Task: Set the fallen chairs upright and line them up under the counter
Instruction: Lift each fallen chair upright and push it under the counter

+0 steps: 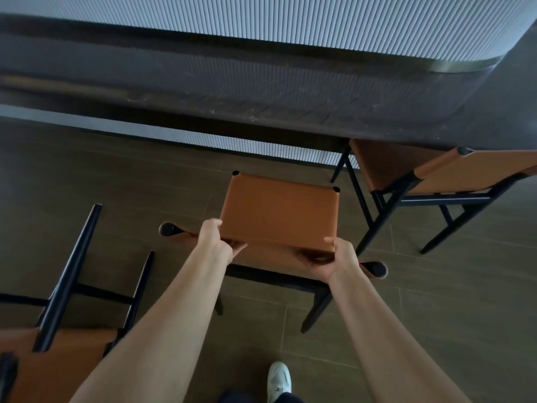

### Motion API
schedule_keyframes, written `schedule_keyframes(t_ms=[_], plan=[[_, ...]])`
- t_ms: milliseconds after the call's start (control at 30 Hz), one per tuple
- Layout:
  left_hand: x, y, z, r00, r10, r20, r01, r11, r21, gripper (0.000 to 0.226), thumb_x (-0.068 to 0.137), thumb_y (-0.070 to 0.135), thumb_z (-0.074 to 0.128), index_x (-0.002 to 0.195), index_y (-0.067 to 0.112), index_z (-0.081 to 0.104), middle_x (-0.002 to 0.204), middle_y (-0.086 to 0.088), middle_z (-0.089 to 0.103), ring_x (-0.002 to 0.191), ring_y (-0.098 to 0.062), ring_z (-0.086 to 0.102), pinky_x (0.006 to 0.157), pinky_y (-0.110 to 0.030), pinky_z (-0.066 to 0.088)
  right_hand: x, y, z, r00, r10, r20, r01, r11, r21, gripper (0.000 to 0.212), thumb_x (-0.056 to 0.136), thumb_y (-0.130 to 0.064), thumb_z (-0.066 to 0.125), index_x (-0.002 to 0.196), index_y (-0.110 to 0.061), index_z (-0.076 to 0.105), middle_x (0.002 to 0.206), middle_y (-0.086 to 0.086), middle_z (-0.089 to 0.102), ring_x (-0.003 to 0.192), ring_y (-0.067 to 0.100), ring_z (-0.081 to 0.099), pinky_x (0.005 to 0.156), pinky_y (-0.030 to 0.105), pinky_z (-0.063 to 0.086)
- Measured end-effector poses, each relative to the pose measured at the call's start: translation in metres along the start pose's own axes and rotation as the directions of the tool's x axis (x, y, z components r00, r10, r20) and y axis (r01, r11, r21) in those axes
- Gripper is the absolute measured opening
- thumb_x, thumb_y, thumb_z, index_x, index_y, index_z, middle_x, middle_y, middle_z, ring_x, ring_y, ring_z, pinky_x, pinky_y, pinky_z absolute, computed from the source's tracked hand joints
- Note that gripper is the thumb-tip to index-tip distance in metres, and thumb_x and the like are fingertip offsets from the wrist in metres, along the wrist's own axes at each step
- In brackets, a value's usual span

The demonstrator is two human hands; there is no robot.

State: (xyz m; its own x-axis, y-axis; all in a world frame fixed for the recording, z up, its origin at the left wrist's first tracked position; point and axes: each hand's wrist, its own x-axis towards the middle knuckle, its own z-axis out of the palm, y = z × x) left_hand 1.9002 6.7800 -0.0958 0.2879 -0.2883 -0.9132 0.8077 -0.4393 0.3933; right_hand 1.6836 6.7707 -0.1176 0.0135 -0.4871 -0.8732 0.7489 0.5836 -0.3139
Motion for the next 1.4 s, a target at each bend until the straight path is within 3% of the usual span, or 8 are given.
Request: schedule_keyframes(t_ms=[133,267,500,700,867,1167,1300,1400], plan=[[0.002,0.035,0.025,0.999,-0.005,0.039,0.003,0.999,0.044,0.022,0.09,0.013,0.058,0.096,-0.004,0.046,0.088,-0.031,0.055,0.092,-0.053,0.06,0.061,-0.057,0.056,0.005,-0.025,0.033,0.998,-0.069,-0.003,0.068,0.99,-0.124,0.021,0.082,0.002,0.048,0.102,-0.006,0.049,0.091,0.015,0.052,0.076,0.028,0.057,0.072,0.057,0.056],[0.009,0.066,0.047,0.996,0.015,0.092,-0.034,0.975,0.218,0.024,0.097,0.013,0.048,0.106,-0.009,0.052,0.095,-0.035,0.063,0.09,-0.052,0.064,0.057,-0.052,0.058,0.006,-0.048,0.063,0.994,-0.089,-0.056,0.075,0.972,-0.222,0.016,0.081,0.006,0.041,0.091,-0.004,0.049,0.094,0.016,0.052,0.074,0.027,0.054,0.075,0.051,0.056],[0.011,0.097,0.077,0.984,0.057,0.168,-0.111,0.936,0.333,0.022,0.09,0.008,0.053,0.11,0.0,0.055,0.092,-0.029,0.07,0.079,-0.046,0.07,0.057,-0.054,0.059,0.013,-0.08,0.107,0.983,-0.148,-0.109,0.108,0.945,-0.31,0.036,0.084,0.004,0.04,0.118,-0.003,0.048,0.111,0.02,0.054,0.082,0.035,0.056,0.082,0.052,0.055],[0.022,0.128,0.102,0.95,0.028,0.312,-0.167,0.888,0.429,0.035,0.087,0.012,0.054,0.12,0.002,0.048,0.108,-0.032,0.063,0.093,-0.047,0.067,0.067,-0.052,0.059,0.023,-0.103,0.134,0.976,-0.204,-0.072,0.163,0.913,-0.374,0.036,0.086,0.002,0.043,0.121,-0.003,0.047,0.113,0.022,0.056,0.081,0.035,0.058,0.083,0.05,0.058],[0.028,0.148,0.139,0.931,0.067,0.359,-0.22,0.887,0.406,0.033,0.083,0.012,0.053,0.114,0.003,0.052,0.107,-0.031,0.063,0.091,-0.045,0.067,0.076,-0.053,0.058,0.032,-0.129,0.165,0.978,-0.205,-0.03,0.178,0.905,-0.386,0.041,0.087,-0.002,0.043,0.128,0.001,0.046,0.121,0.028,0.053,0.092,0.041,0.061,0.059,0.045,0.057],[0.03,0.183,0.192,0.91,0.04,0.413,-0.218,0.892,0.395,0.034,0.086,0.011,0.049,0.118,0.0,0.049,0.109,-0.029,0.06,0.095,-0.046,0.065,0.081,-0.052,0.056,0.058,-0.168,0.211,0.972,-0.235,-0.033,0.198,0.88,-0.433,0.046,0.083,-0.004,0.04,0.126,0.012,0.042,0.121,0.039,0.044,0.105,0.057,0.053,0.043,0.044,0.056],[0.032,0.193,0.206,0.904,0.017,0.427,-0.201,0.898,0.392,0.04,0.085,0.011,0.049,0.124,0.0,0.048,0.114,-0.029,0.059,0.098,-0.046,0.064,0.081,-0.054,0.055,0.069,-0.181,0.223,0.973,-0.227,-0.033,0.188,0.873,-0.451,0.046,0.083,-0.004,0.039,0.124,0.017,0.037,0.106,0.045,0.042,0.097,0.062,0.052,0.06,0.052,0.056],[0.033,0.197,0.214,0.902,0.005,0.433,-0.177,0.917,0.357,0.041,0.085,0.009,0.05,0.124,0.0,0.048,0.116,-0.028,0.059,0.1,-0.046,0.062,0.081,-0.053,0.056,0.074,-0.187,0.227,0.977,-0.21,-0.039,0.176,0.892,-0.416,0.046,0.083,-0.003,0.039,0.125,0.016,0.033,0.111,0.048,0.036,0.109,0.065,0.046,0.066,0.055,0.054]])
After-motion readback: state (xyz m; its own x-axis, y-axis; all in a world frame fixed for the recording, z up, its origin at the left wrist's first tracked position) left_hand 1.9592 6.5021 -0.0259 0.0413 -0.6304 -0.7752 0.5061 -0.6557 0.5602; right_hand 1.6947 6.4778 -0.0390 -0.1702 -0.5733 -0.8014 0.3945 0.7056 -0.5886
